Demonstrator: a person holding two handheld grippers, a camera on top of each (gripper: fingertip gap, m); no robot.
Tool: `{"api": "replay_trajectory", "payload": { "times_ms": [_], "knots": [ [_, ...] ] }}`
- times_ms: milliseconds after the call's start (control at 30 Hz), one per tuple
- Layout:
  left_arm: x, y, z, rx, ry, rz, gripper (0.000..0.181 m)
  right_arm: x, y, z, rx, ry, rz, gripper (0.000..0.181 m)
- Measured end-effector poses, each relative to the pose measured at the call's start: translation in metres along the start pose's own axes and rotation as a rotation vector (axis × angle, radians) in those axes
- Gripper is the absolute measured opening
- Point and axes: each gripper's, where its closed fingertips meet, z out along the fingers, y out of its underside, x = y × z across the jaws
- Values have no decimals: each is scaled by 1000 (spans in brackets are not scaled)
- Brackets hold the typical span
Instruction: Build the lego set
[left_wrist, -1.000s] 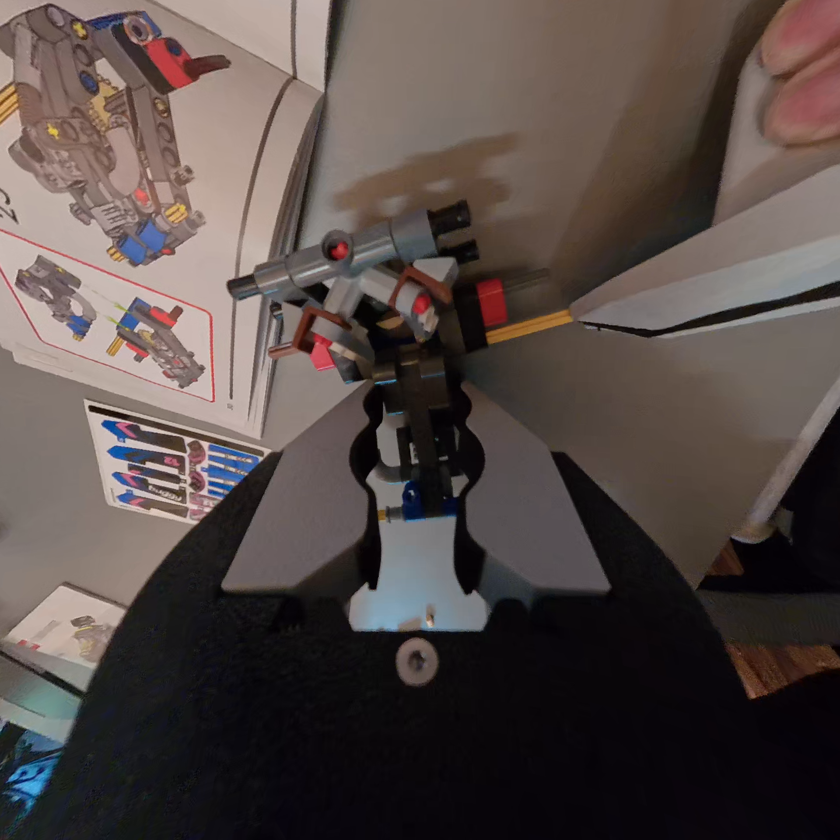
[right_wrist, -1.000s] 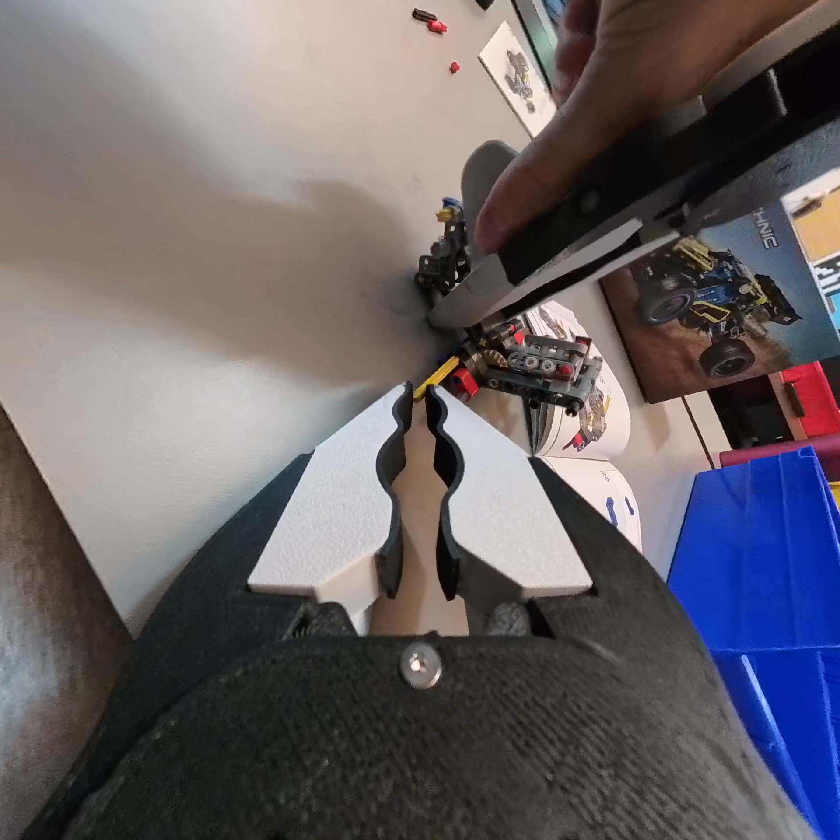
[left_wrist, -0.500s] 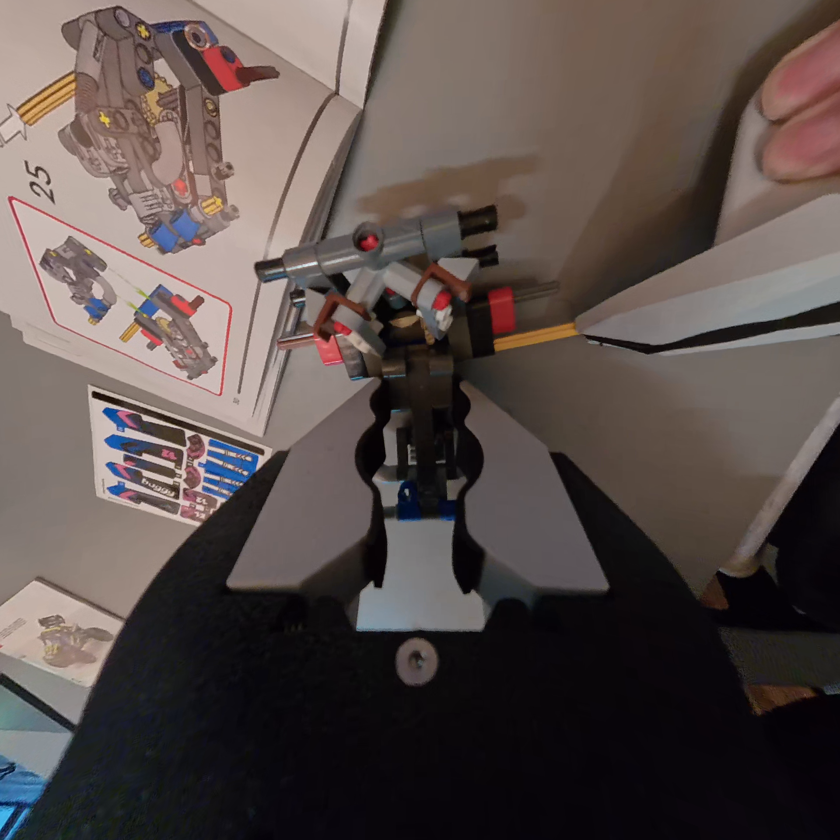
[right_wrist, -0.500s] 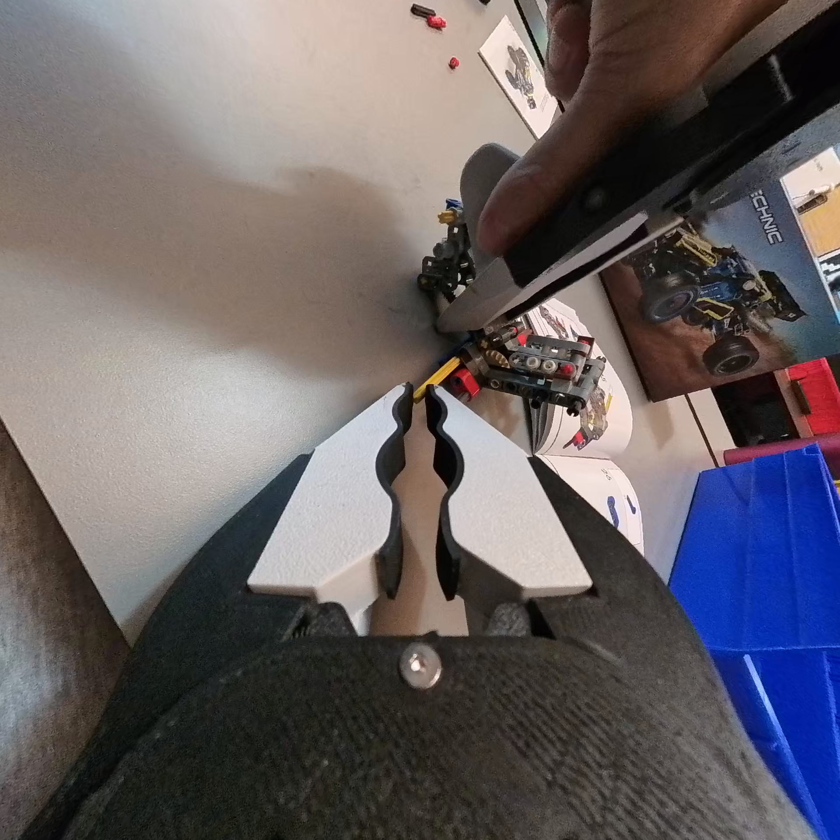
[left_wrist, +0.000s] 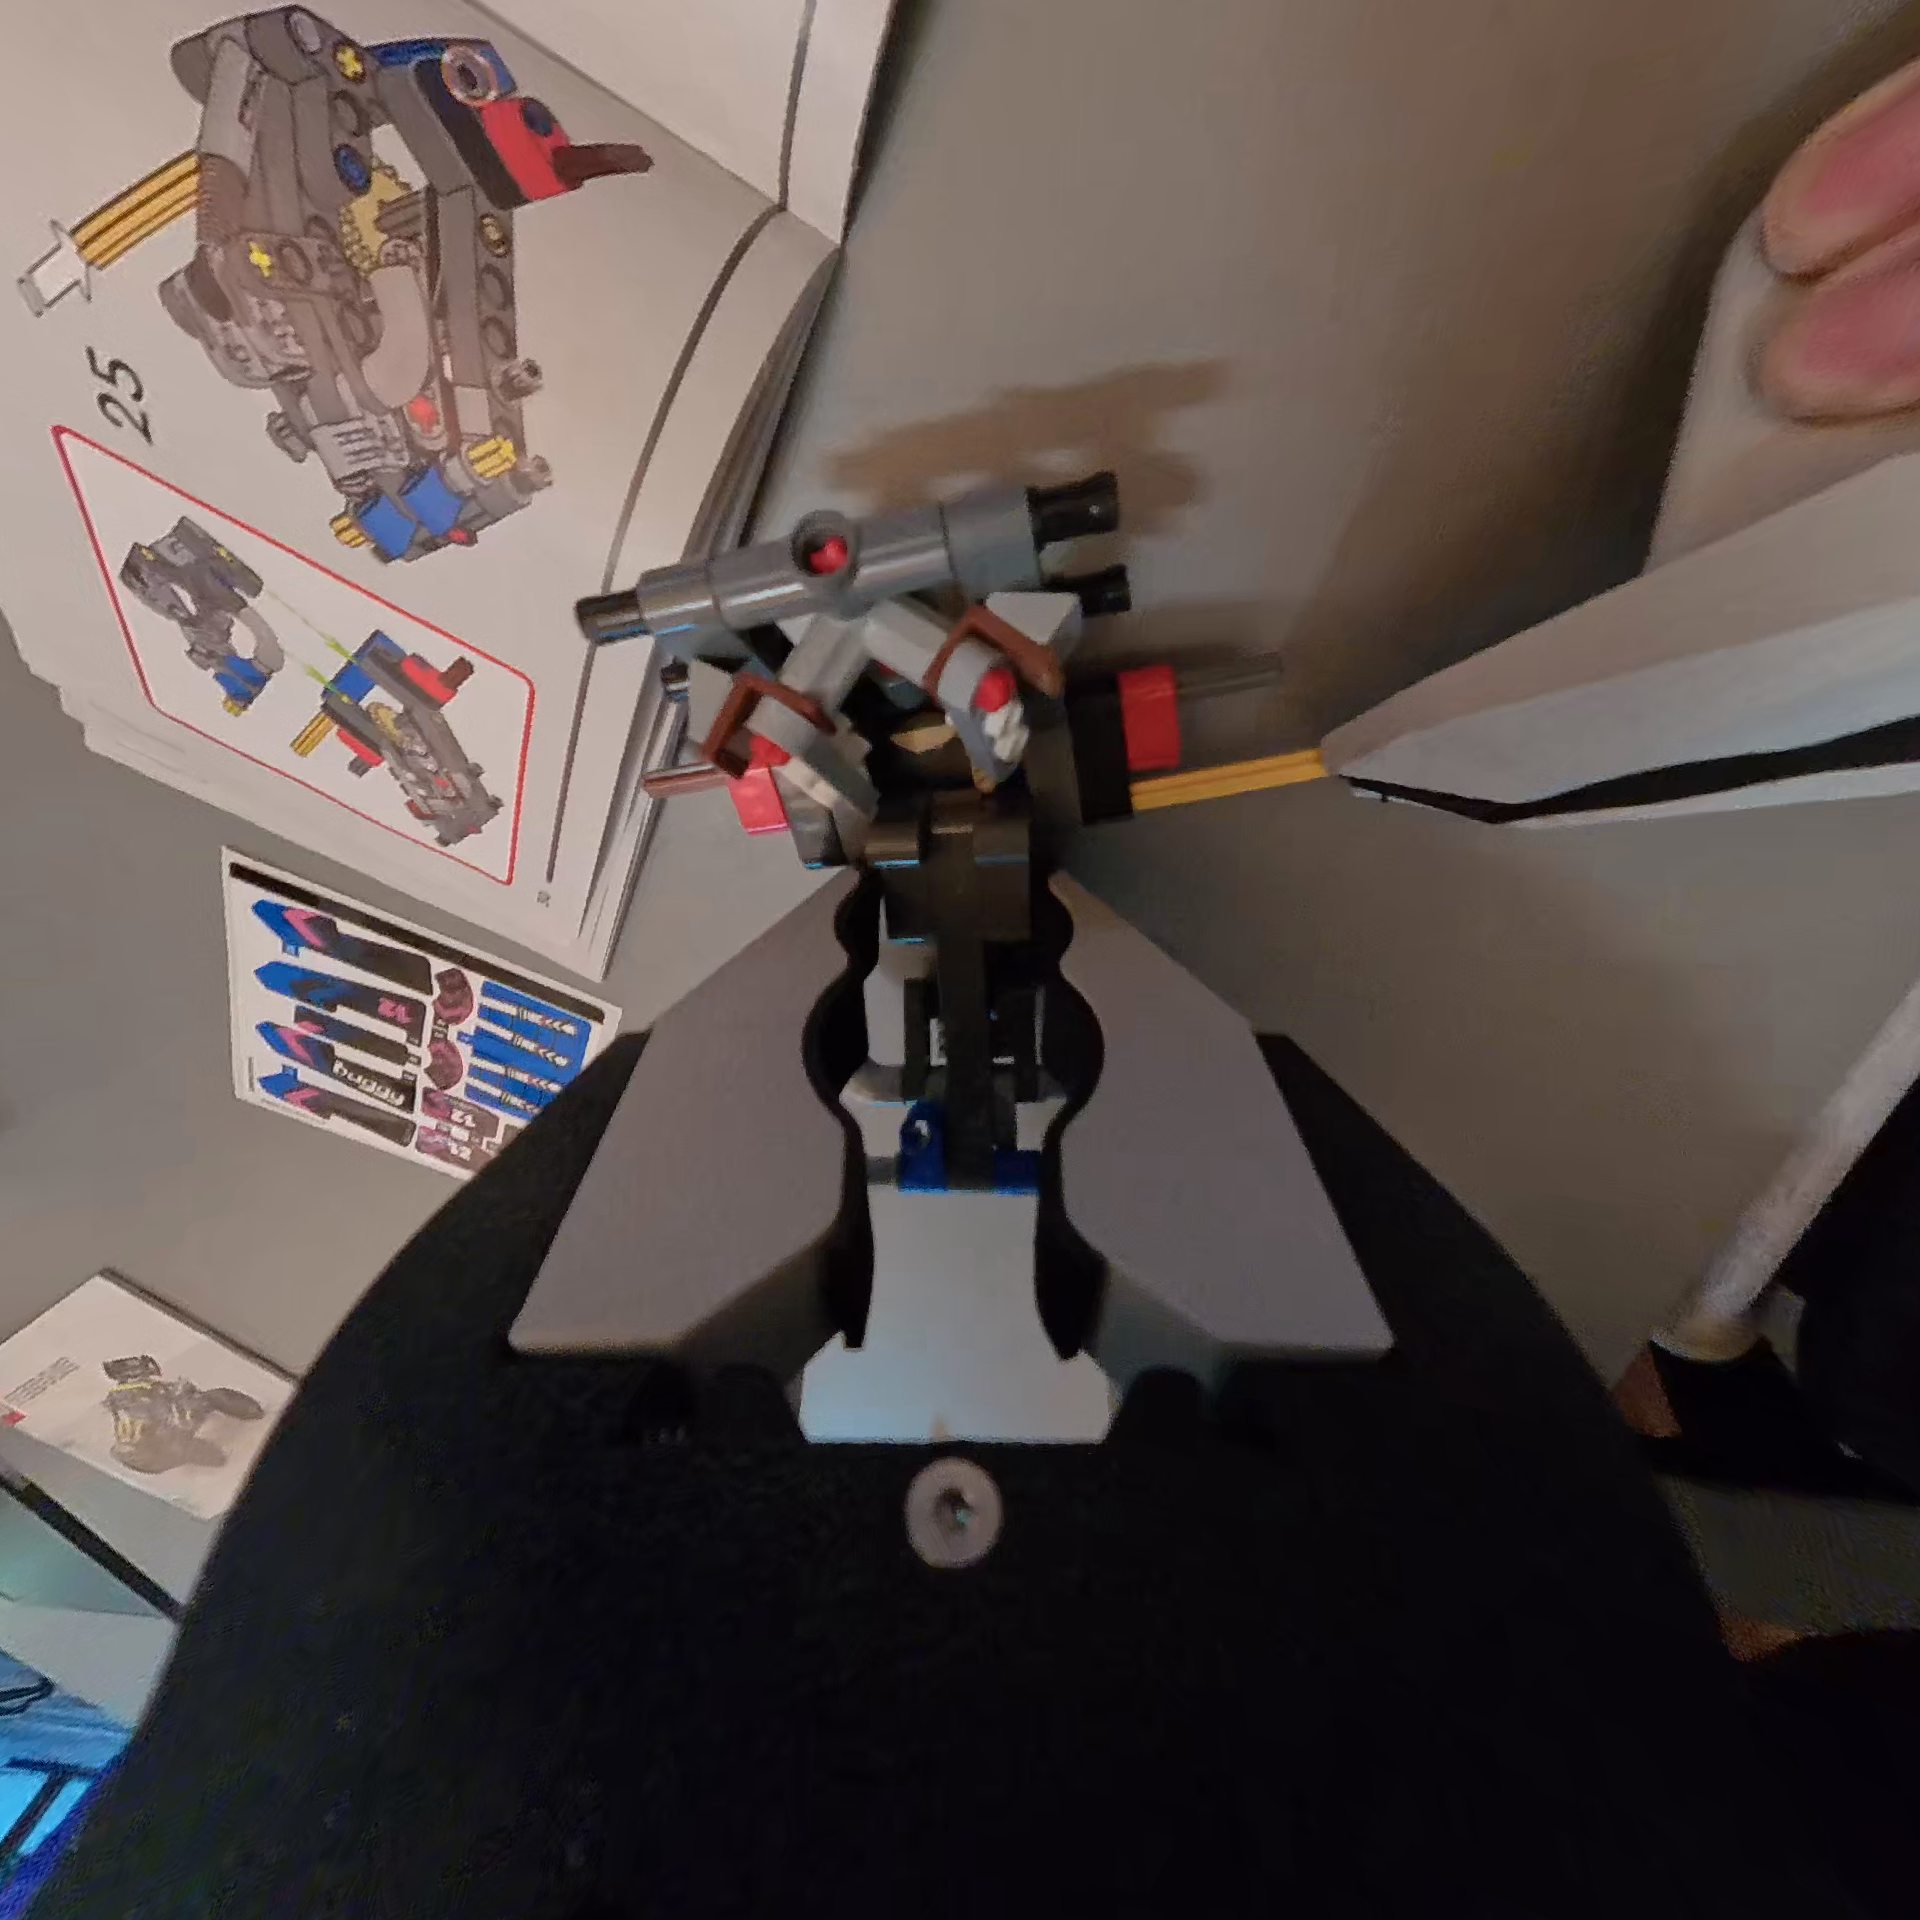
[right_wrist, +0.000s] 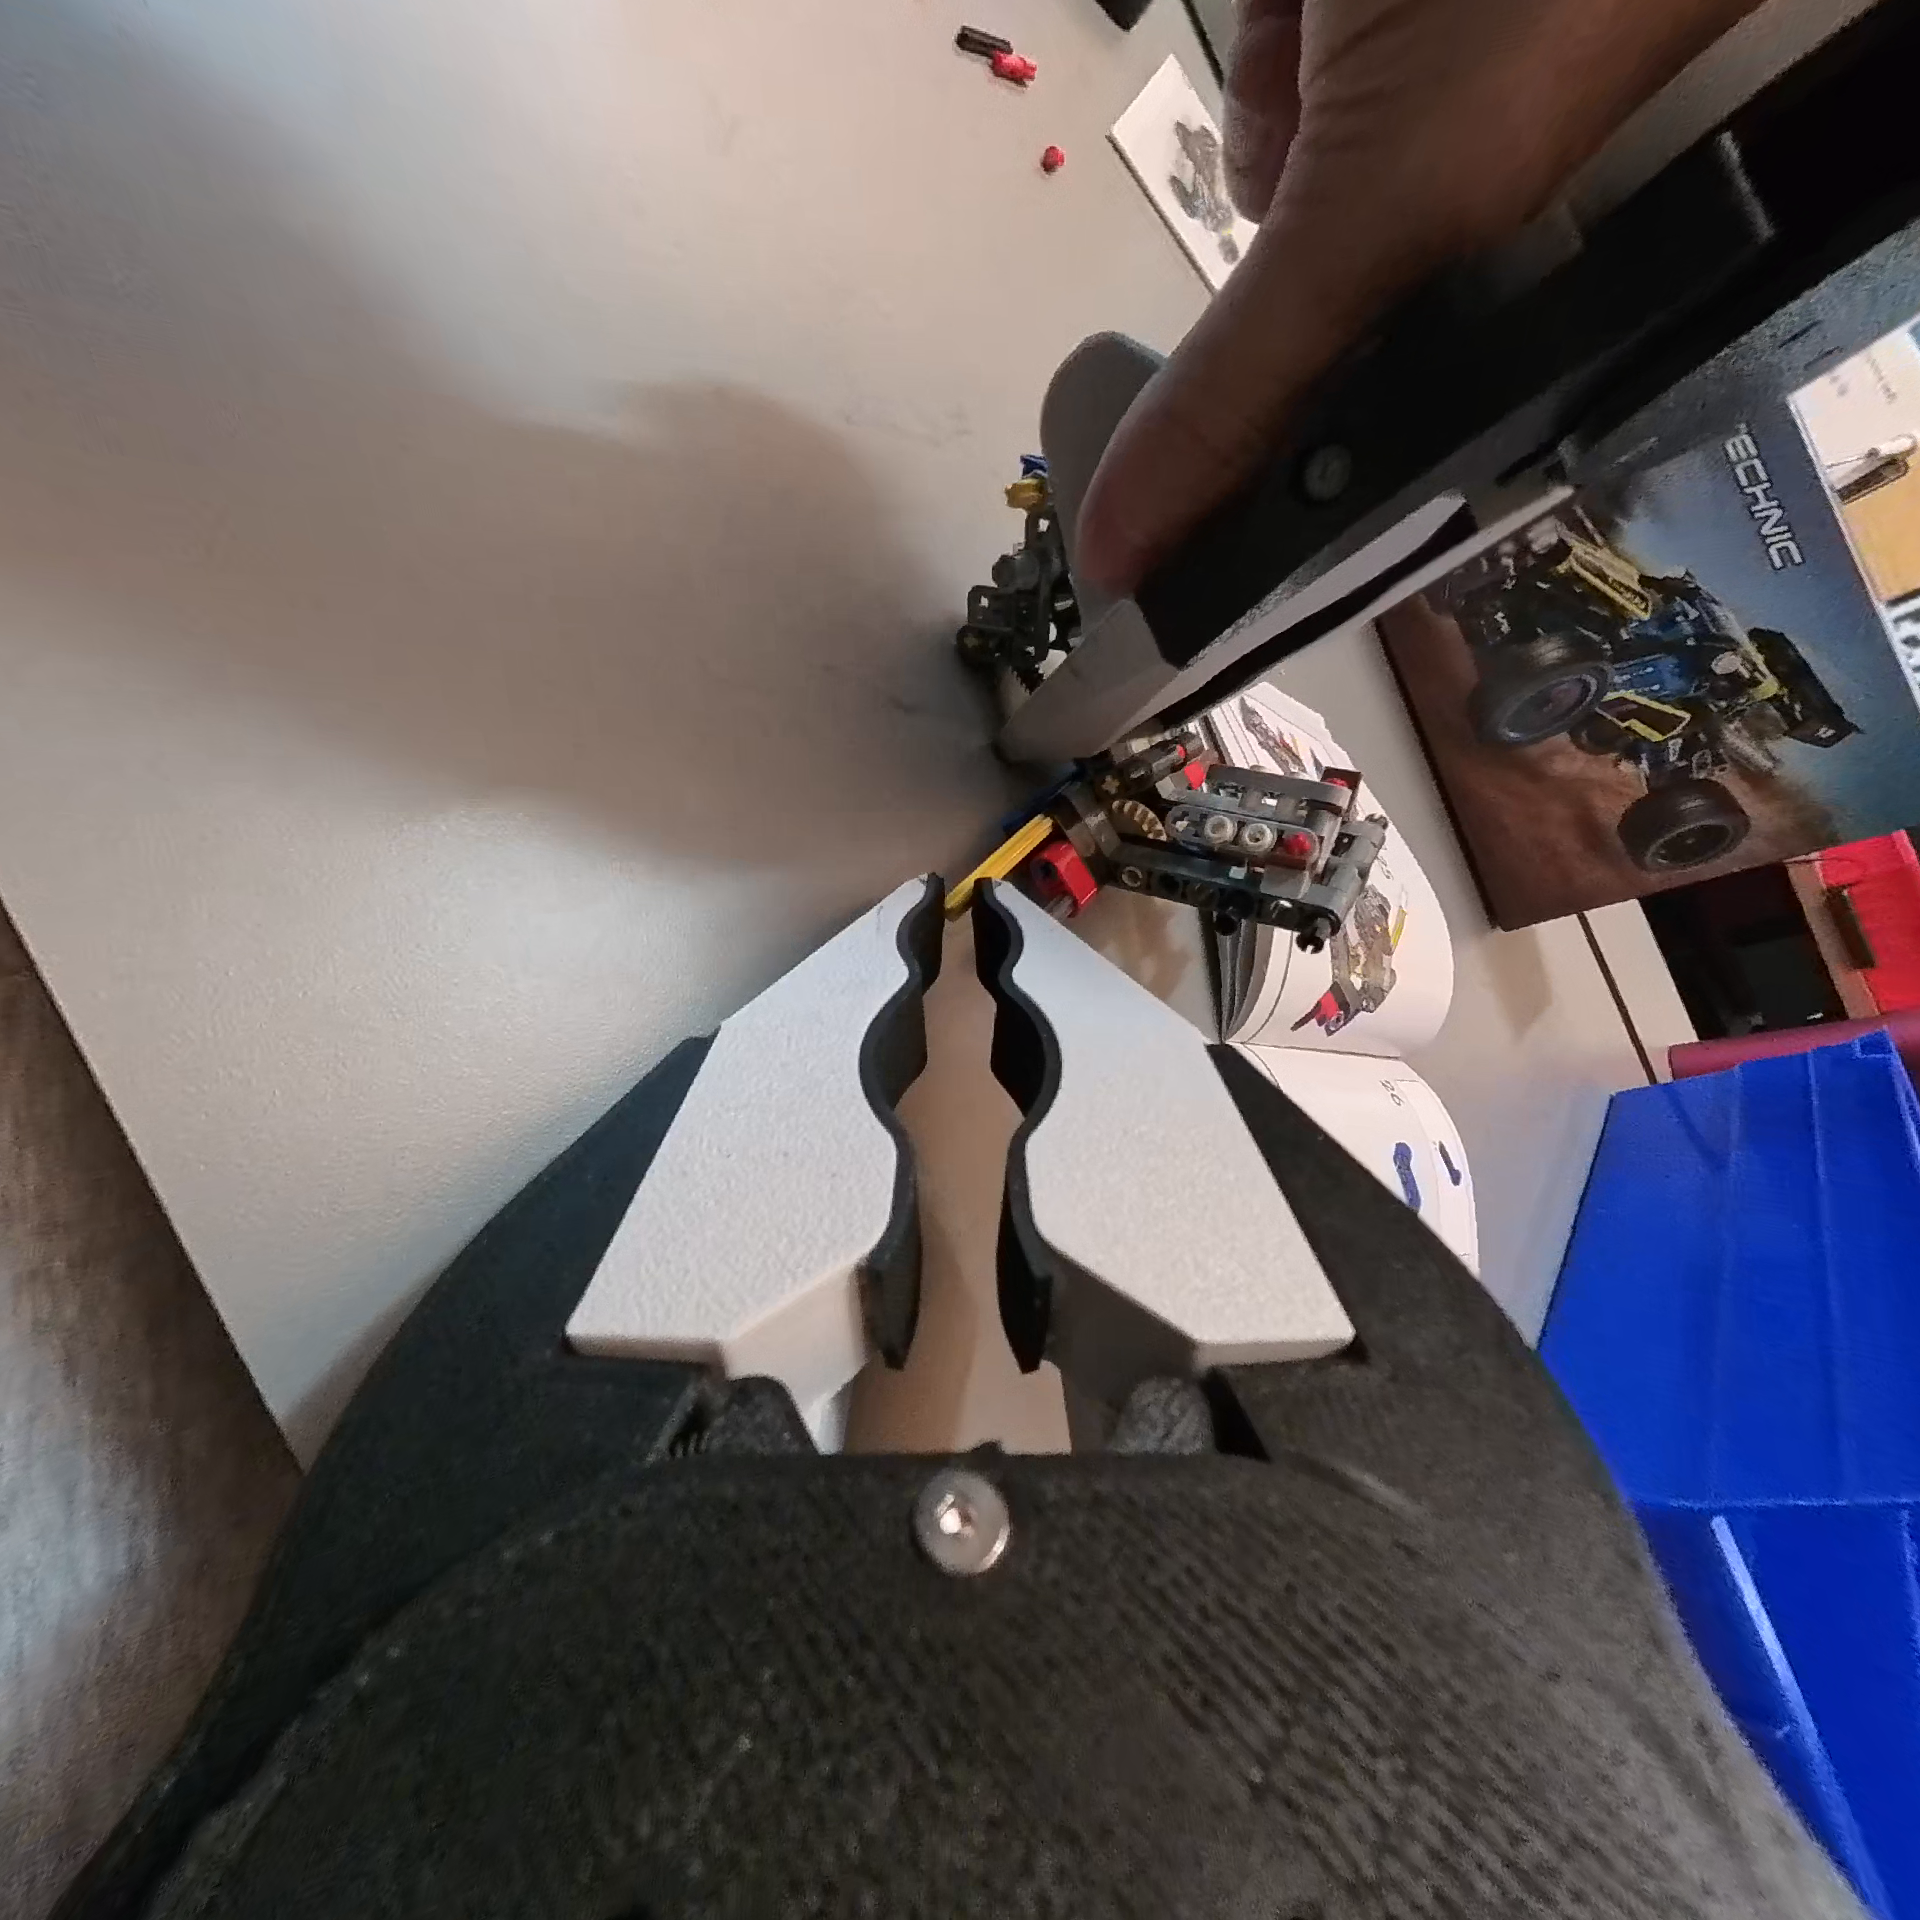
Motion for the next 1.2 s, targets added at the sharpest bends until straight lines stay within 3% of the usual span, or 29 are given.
{"api": "replay_trajectory", "payload": {
  "times_ms": [100,333,400,500,1200],
  "knots": [
    [-5,1,0,9,-10,-38,36,0,0,0,-1,0,1,4],
    [-9,-1,1,22,0,-10,41,0,0,1,1,-6,3,4],
    [-15,-1,0,20,-23,-9,57,0,0,1,2,-11,6,4],
    [-7,-4,1,30,14,45,40,0,0,1,3,-14,7,4],
    [-8,-13,1,45,12,25,38,1,2,2,-17,6,17,4]
  ]
}}
